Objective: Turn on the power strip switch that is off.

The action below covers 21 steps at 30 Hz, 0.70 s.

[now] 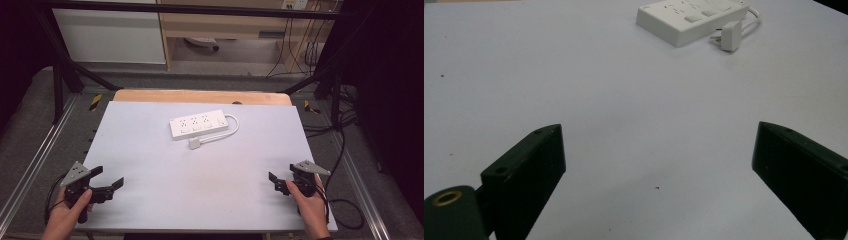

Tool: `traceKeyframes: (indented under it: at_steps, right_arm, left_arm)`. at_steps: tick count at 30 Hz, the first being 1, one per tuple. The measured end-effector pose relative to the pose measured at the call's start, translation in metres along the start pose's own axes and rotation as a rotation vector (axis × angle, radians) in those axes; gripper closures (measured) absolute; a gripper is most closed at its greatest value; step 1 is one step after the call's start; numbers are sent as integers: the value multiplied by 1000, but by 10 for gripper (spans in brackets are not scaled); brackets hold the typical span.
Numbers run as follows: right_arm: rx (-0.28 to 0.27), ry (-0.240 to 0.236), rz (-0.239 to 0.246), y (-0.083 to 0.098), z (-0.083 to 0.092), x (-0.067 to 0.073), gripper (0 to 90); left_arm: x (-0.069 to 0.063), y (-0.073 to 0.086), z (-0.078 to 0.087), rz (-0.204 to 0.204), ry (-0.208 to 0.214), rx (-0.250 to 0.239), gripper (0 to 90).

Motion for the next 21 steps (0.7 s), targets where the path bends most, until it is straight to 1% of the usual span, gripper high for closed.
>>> traceKeyframes:
  at_steps: [3, 8, 14, 17, 18, 19, 21]
  right_arm:
    - [-12, 5, 7, 0, 0, 0, 74]
    - [-25, 1, 21, -2, 2, 2, 68]
    - [-59, -40, 34, -10, 4, 10, 47]
    - [-63, -49, 29, -12, 4, 13, 38]
    - [-63, -59, 30, -14, 2, 14, 26]
    - [-63, -59, 30, -14, 2, 14, 26]
    - [-67, -84, 39, -16, 0, 17, 26]
  left_arm:
    - [-1, 0, -1, 1, 9, 3, 70]
    - [-2, 0, -1, -5, 14, 3, 70]
    - [-2, -1, -1, -10, 18, -1, 70]
    - [-3, -1, -1, -14, 23, 3, 70]
    - [-3, -1, -1, -16, 24, 3, 70]
    - [-4, -1, -1, -13, 27, 2, 70]
    - [-5, -2, -1, 1, 45, -9, 69]
Point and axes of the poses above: each handheld gripper's, and its own axes: z roughly backward along the jaws, y roughly out of its underside, x roughly to its left, the point moved 5 cm from there along -z, roughly forward along the jaws, and after that the axes turned 5 degrees about y, right-handed, at the moved point
